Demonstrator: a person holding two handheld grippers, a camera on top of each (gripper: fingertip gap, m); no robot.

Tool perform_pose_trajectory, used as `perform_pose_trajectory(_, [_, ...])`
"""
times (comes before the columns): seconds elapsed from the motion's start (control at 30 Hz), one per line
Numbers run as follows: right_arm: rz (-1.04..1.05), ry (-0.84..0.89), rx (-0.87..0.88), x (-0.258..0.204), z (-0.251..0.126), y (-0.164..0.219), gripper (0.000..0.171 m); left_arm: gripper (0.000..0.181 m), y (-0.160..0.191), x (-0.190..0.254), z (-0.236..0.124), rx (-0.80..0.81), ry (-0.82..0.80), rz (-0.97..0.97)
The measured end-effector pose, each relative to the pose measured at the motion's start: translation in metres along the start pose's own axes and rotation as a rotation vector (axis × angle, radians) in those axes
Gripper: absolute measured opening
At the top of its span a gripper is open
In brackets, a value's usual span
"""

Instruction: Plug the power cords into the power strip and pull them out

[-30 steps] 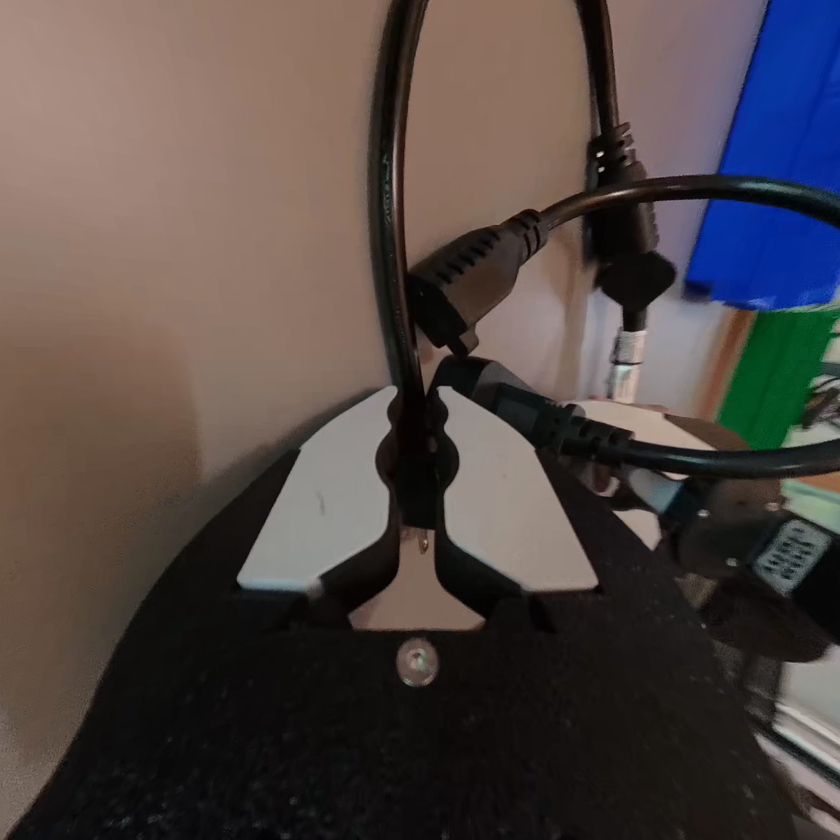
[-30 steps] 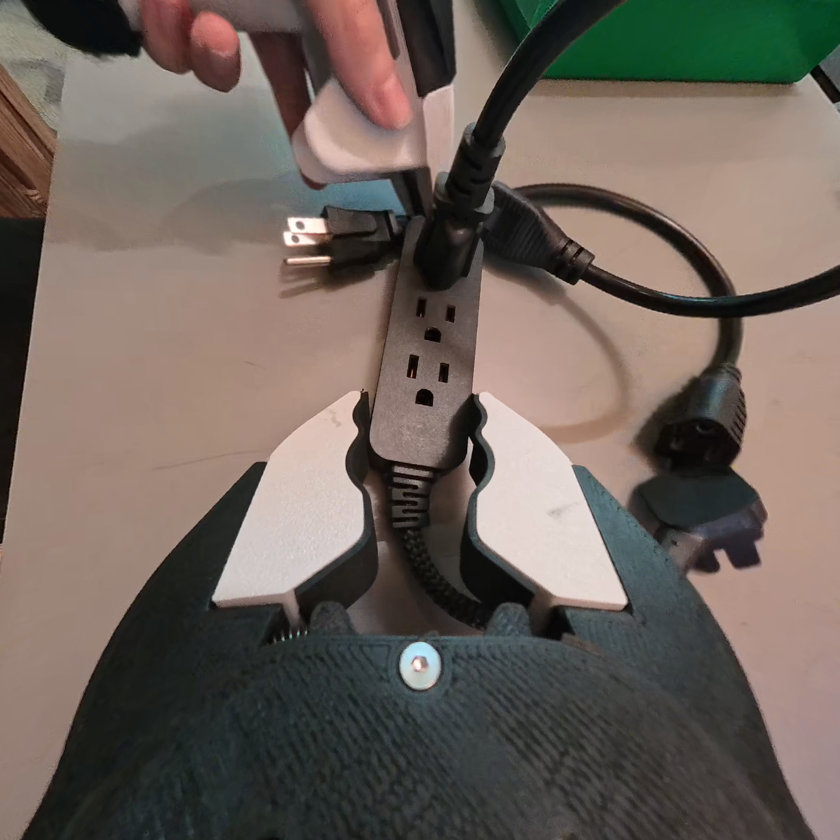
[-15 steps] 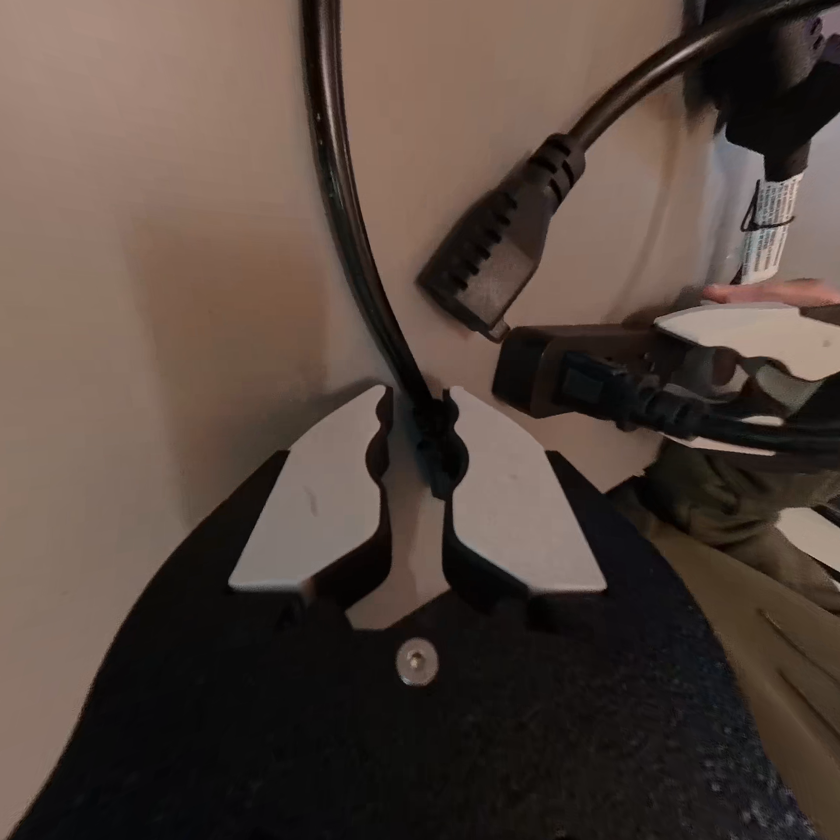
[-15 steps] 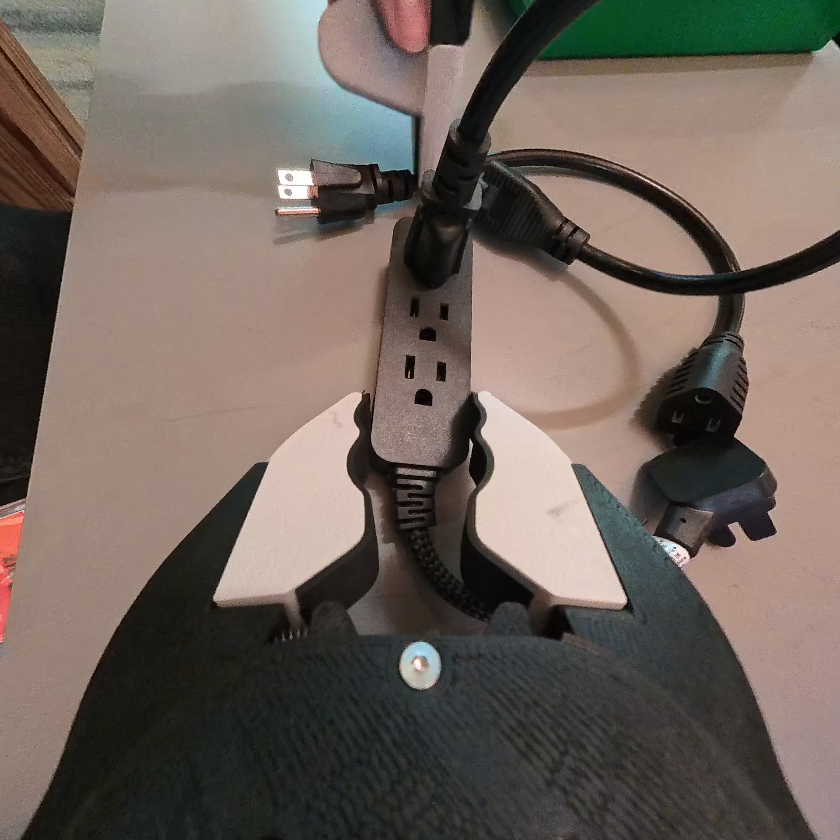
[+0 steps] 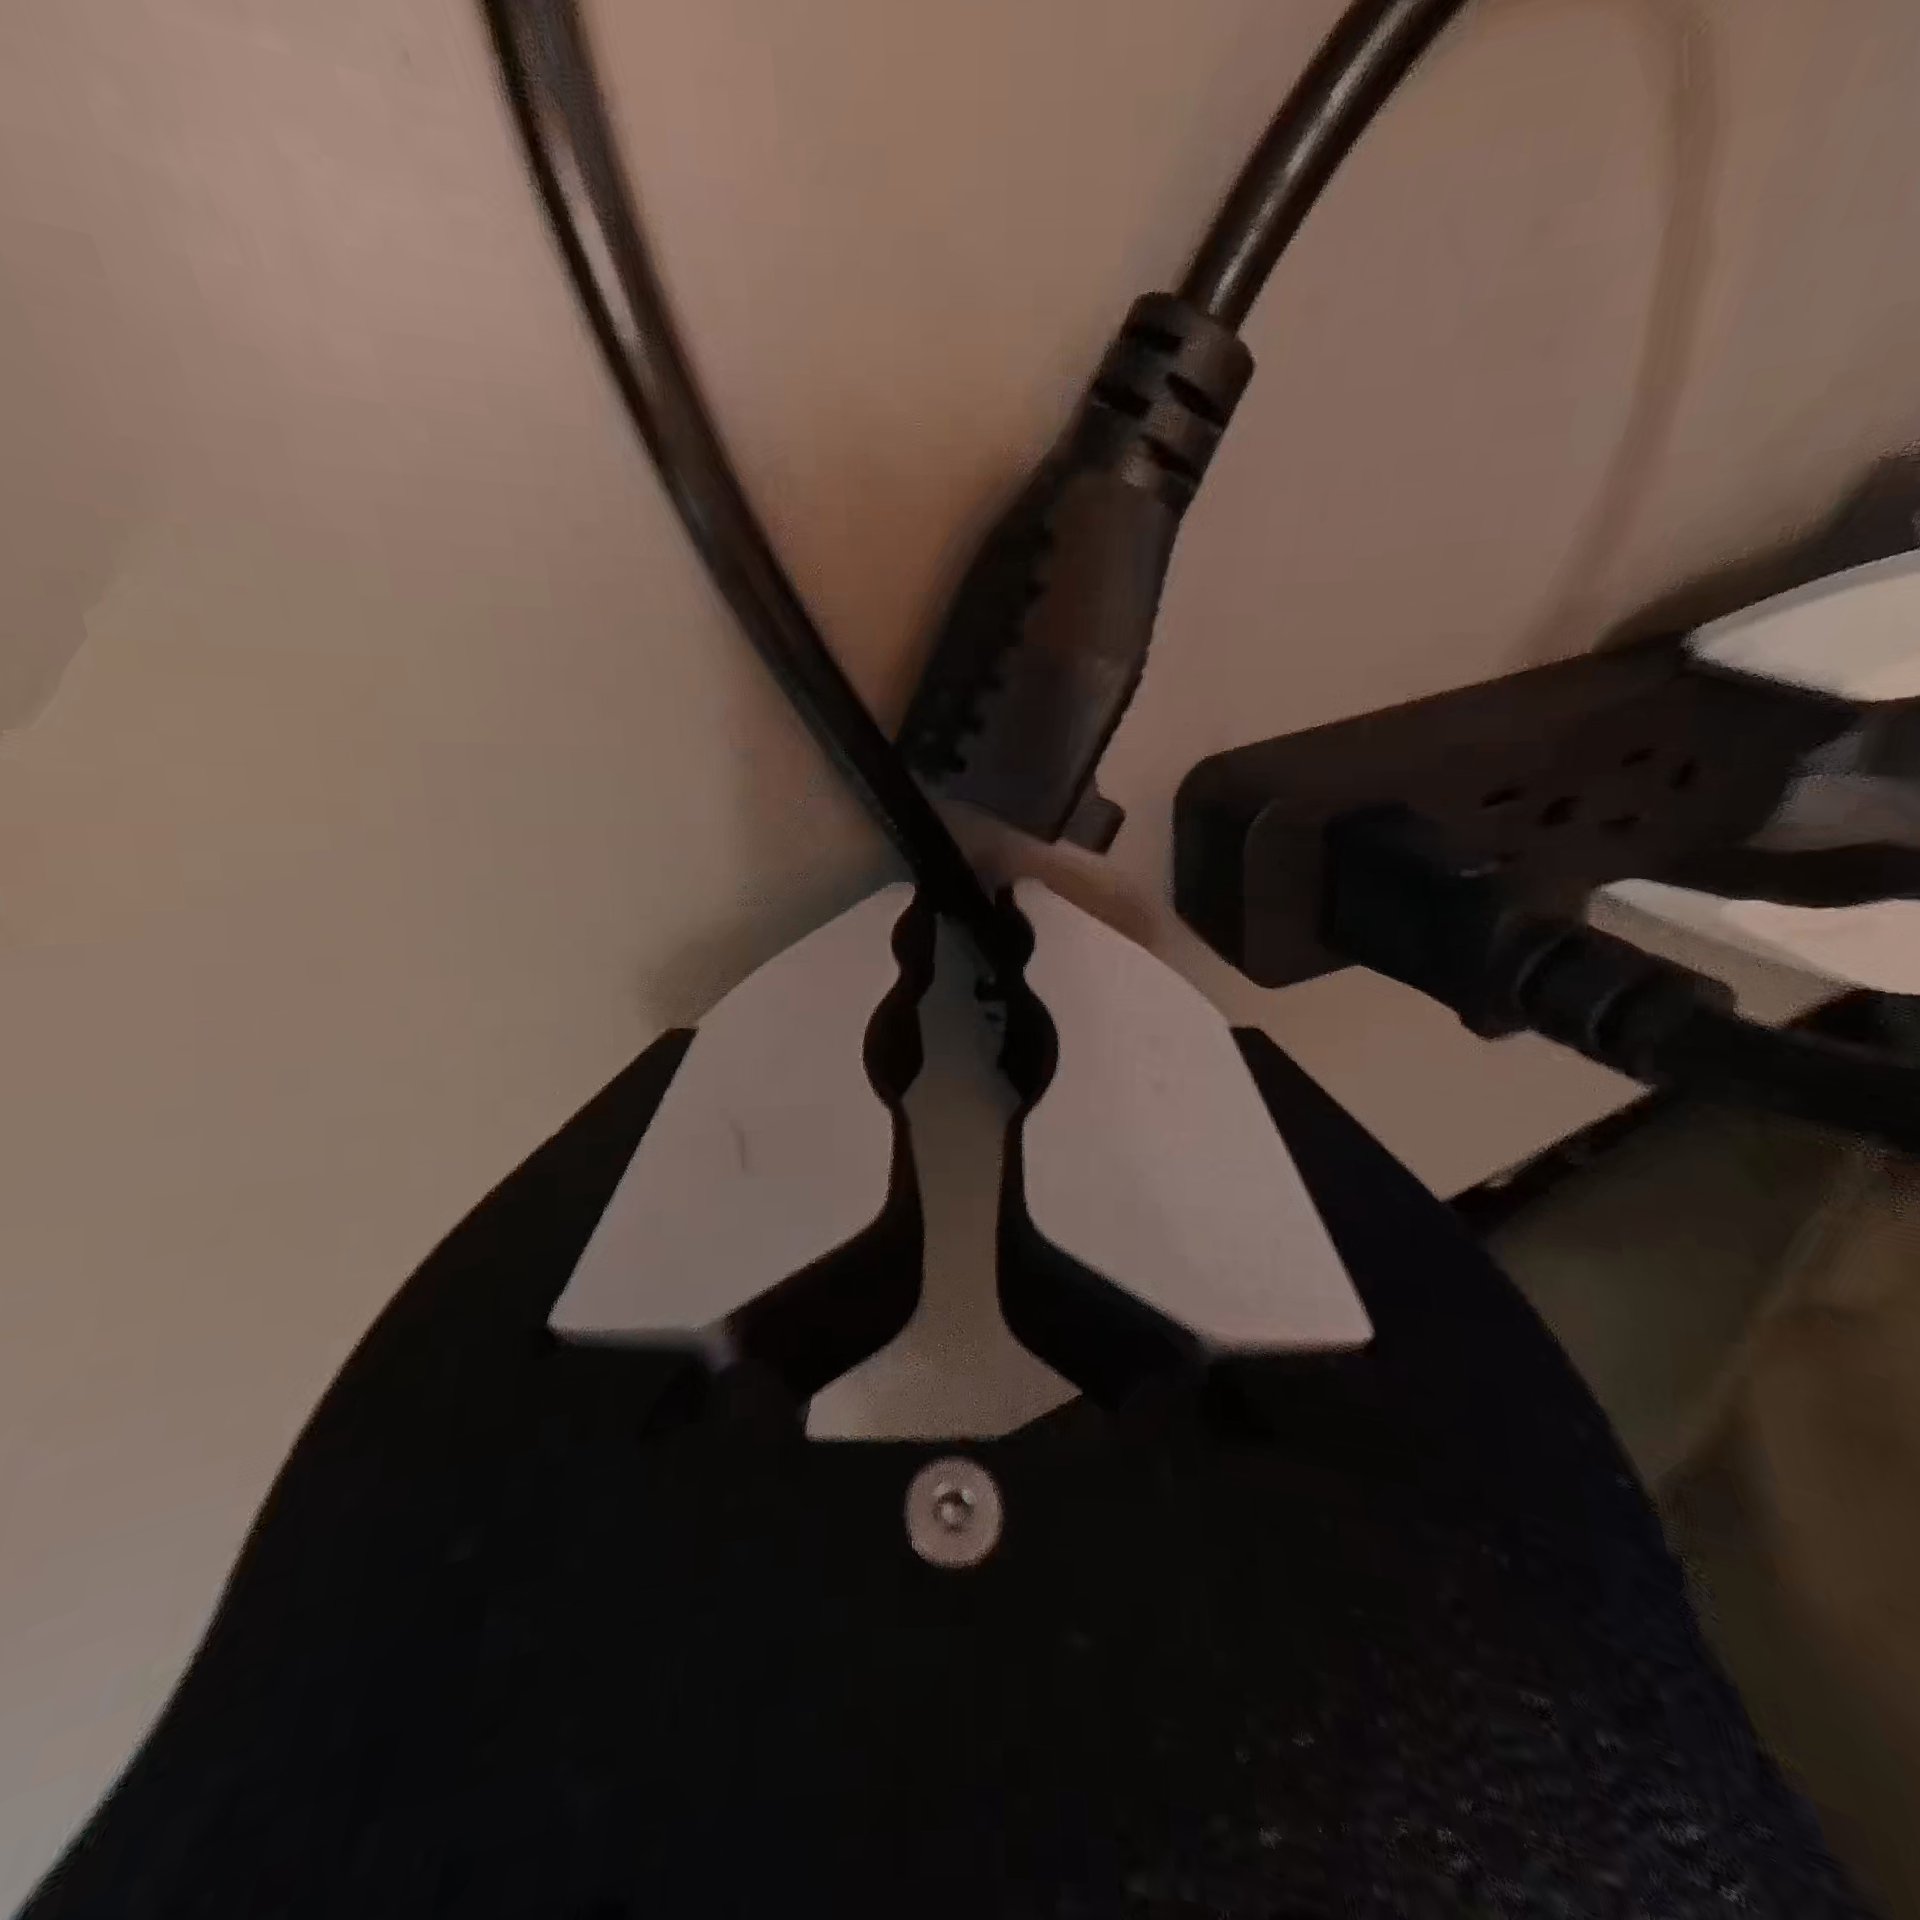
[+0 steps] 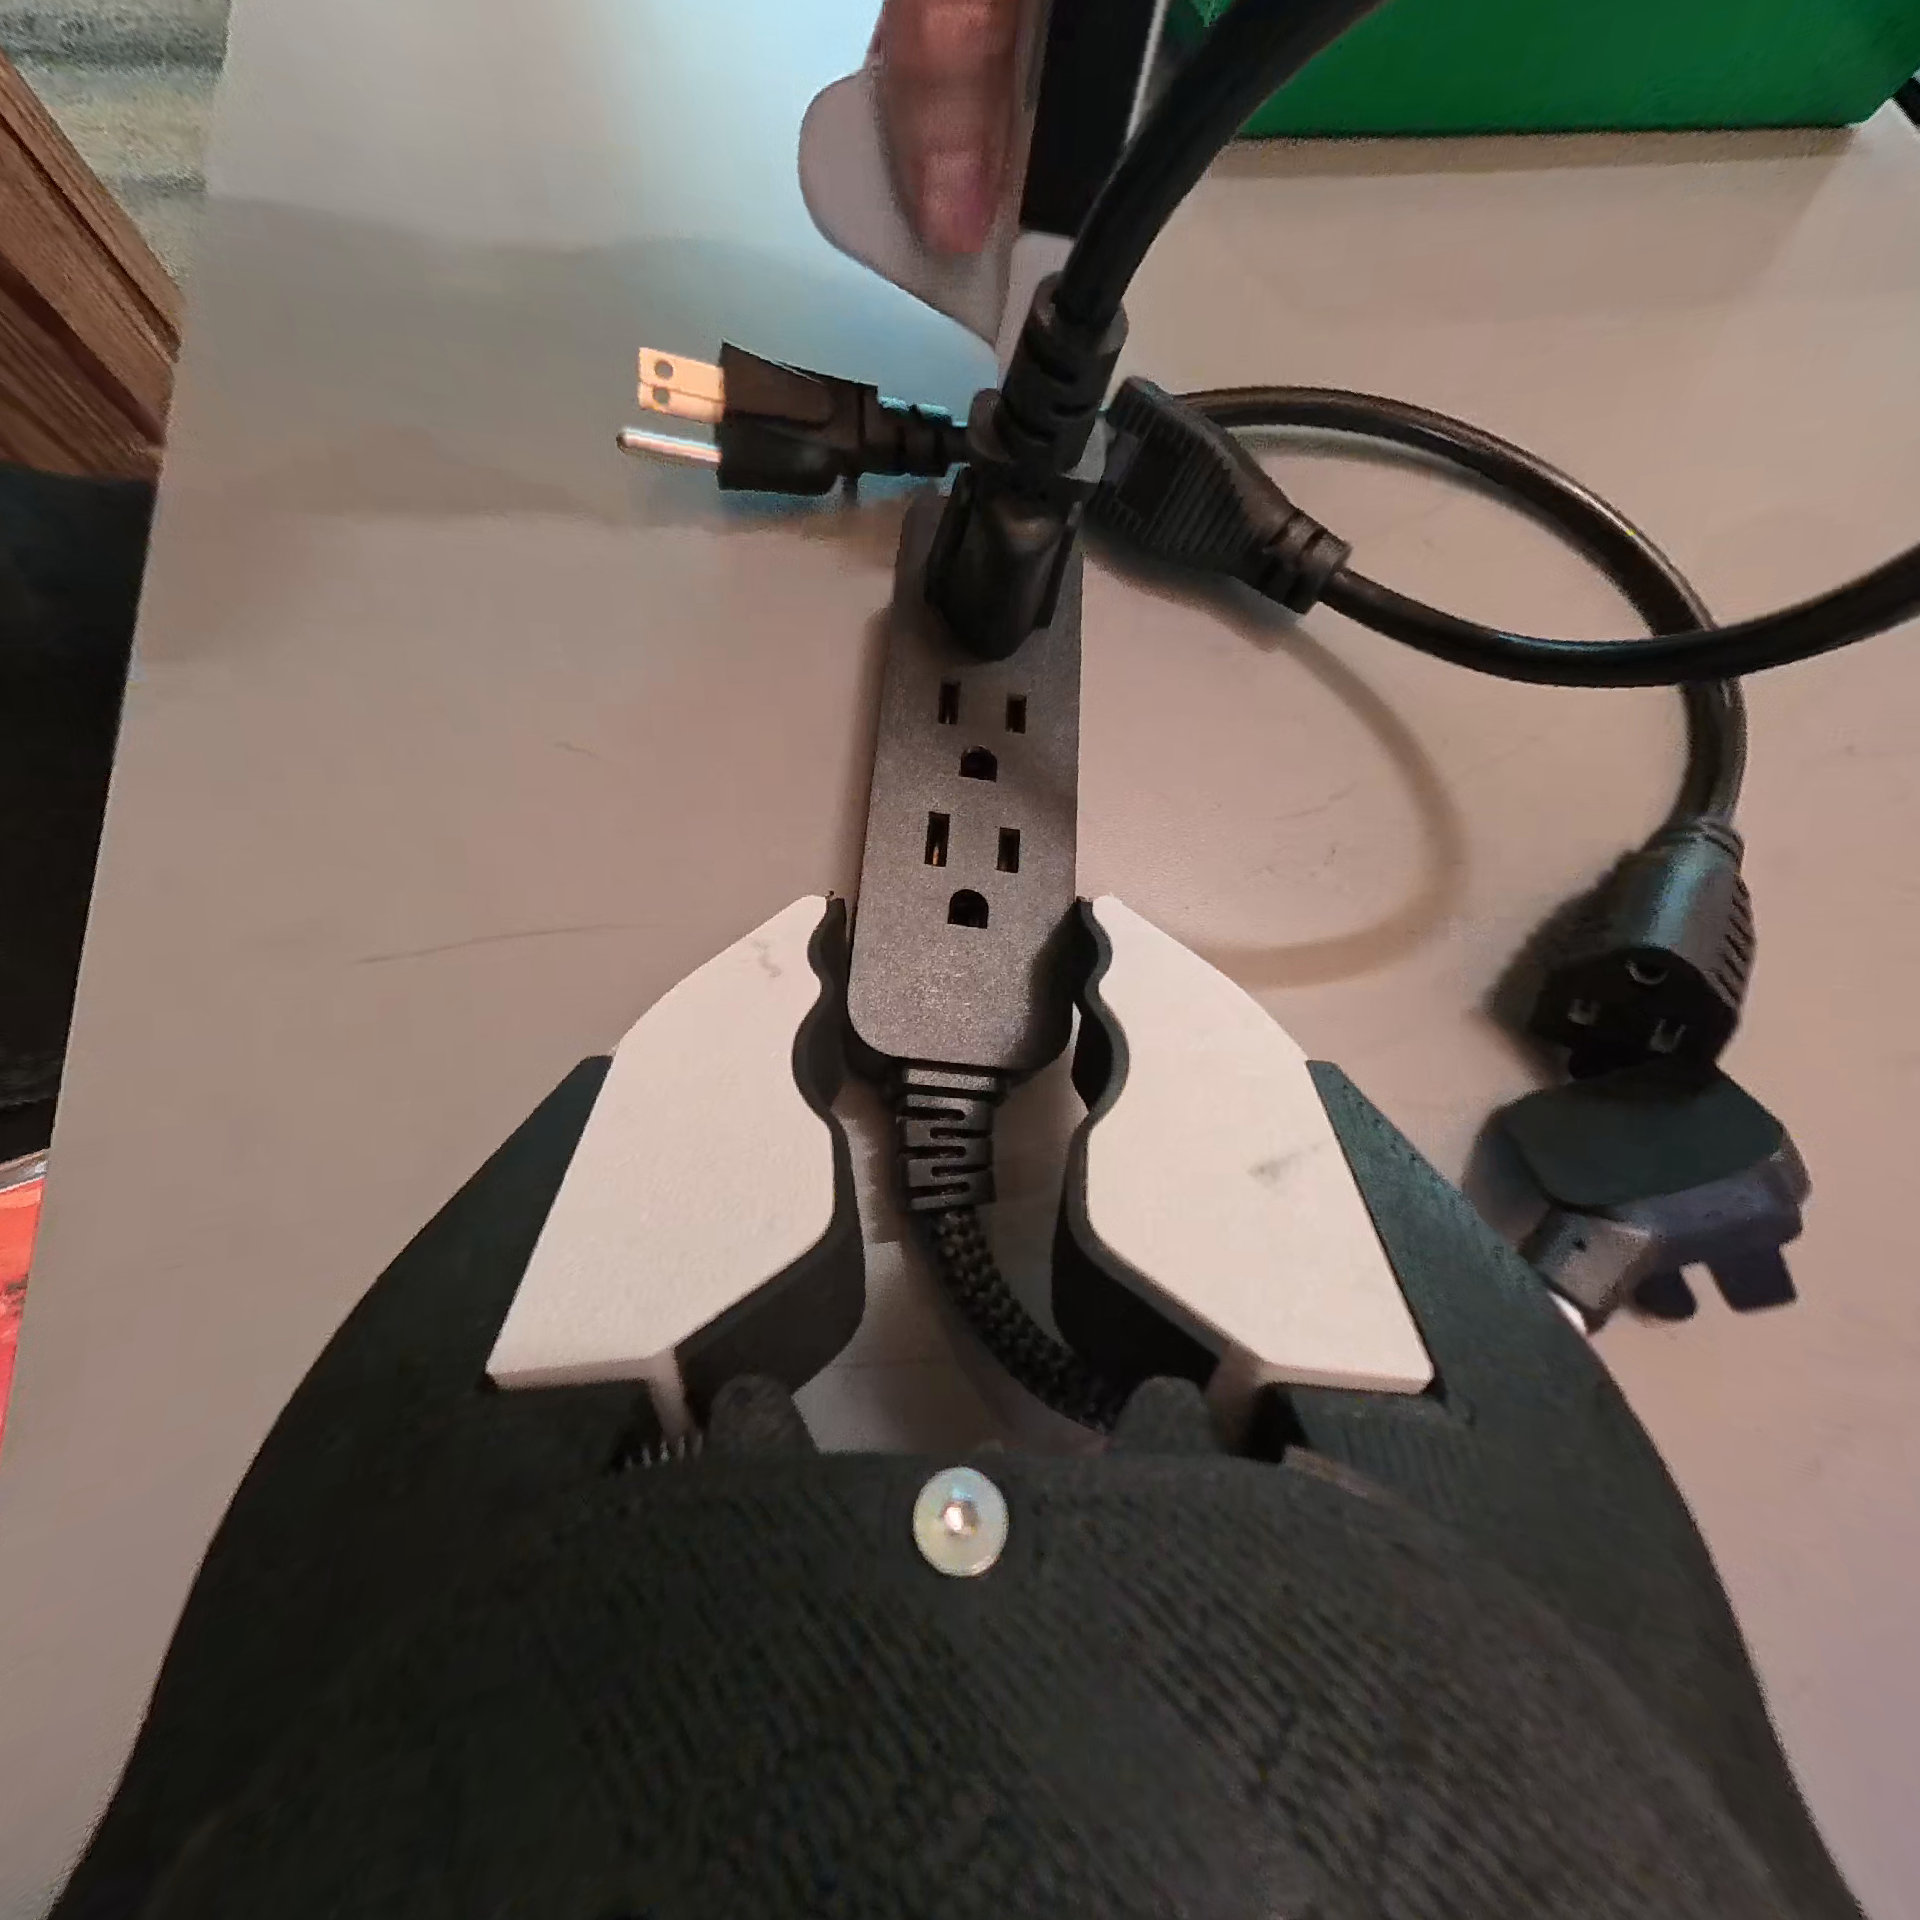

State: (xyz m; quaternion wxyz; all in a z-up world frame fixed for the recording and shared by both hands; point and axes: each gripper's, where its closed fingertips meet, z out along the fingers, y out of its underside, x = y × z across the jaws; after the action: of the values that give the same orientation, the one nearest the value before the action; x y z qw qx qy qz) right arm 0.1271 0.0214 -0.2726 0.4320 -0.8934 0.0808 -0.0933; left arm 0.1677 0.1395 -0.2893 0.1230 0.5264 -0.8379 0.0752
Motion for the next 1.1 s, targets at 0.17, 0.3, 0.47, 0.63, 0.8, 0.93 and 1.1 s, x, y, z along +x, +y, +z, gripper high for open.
perform_pose_trajectory(0.17, [0.004,0.001,0.0,0.0,-0.002,0.001,0.042,0.009,-0.016,0.018,-0.048,0.46,0.541,-0.201])
perform_pose_trajectory(0.3, [0.022,-0.013,0.002,0.001,-0.002,0.001,0.042,0.008,-0.022,0.01,-0.124,0.952,0.831,-0.298])
perform_pose_trajectory(0.47, [0.011,-0.005,-0.001,0.0,-0.002,0.001,0.041,0.007,-0.017,0.022,-0.188,1.476,0.991,-0.338])
perform_pose_trajectory(0.63, [-0.002,0.0,-0.002,0.0,-0.002,0.002,0.041,0.007,-0.014,0.027,-0.194,1.66,1.043,-0.393])
perform_pose_trajectory(0.8, [-0.01,-0.011,-0.003,-0.001,-0.003,0.003,0.041,0.007,0.022,0.001,-0.222,2.055,1.064,-0.393])
perform_pose_trajectory(0.93, [-0.002,-0.014,0.0,-0.001,-0.003,0.003,0.041,0.008,0.018,0.014,-0.222,2.029,1.018,-0.297])
perform_pose_trajectory(1.1, [0.015,-0.026,0.004,-0.001,-0.004,0.002,0.041,0.007,-0.026,0.029,-0.227,1.821,0.885,-0.235])
